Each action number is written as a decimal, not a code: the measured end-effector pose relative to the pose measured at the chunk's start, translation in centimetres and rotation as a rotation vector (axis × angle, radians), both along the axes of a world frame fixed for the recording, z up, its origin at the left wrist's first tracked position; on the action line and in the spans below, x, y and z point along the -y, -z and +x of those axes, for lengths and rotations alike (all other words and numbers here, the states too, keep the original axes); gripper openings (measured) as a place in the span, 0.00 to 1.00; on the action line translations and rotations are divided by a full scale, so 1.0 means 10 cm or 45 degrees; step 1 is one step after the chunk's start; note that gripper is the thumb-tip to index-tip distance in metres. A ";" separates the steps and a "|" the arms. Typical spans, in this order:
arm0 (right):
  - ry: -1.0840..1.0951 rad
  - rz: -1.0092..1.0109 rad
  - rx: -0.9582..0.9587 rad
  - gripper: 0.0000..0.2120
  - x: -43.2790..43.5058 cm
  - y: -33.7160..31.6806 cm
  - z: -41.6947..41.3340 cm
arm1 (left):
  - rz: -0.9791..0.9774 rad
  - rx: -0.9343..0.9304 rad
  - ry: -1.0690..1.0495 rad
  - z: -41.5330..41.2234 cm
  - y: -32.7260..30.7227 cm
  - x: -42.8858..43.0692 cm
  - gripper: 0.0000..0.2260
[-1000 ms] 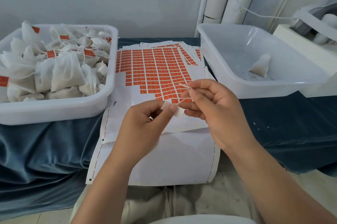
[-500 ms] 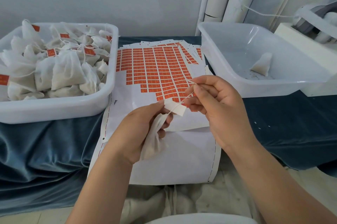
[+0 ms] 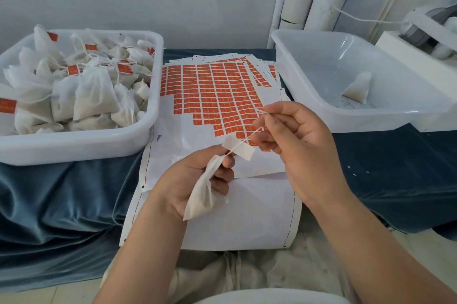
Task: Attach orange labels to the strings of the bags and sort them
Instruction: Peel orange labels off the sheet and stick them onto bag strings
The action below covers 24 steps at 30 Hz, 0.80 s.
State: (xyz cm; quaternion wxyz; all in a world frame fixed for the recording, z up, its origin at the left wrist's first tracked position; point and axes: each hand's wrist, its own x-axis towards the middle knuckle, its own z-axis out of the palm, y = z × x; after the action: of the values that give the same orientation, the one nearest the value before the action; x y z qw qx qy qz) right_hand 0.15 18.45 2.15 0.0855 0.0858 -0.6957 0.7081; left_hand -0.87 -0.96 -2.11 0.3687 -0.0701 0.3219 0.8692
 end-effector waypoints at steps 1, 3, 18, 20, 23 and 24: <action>-0.006 0.004 -0.005 0.07 0.00 0.00 0.00 | -0.033 -0.005 -0.016 0.01 0.00 0.00 0.11; -0.019 0.005 -0.015 0.07 0.00 0.00 0.01 | -0.083 -0.020 -0.034 0.02 -0.03 -0.02 0.07; -0.003 0.056 -0.033 0.08 0.04 0.03 0.00 | -0.564 -0.315 -0.180 0.10 -0.13 -0.08 0.13; 0.003 0.072 -0.036 0.09 0.04 0.03 -0.01 | -0.606 -0.361 -0.169 0.10 -0.13 -0.08 0.14; 0.022 0.112 -0.051 0.09 0.04 0.04 -0.01 | -0.738 -0.502 -0.151 0.11 -0.14 -0.10 0.14; 0.024 0.117 -0.055 0.09 0.04 0.05 -0.01 | -0.780 -0.578 -0.151 0.11 -0.14 -0.11 0.13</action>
State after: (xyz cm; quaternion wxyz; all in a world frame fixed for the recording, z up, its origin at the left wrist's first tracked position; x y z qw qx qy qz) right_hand 0.01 18.04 1.67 0.1032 0.0984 -0.7263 0.6725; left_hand 0.24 0.11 -0.72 0.1990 -0.0015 0.6355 0.7460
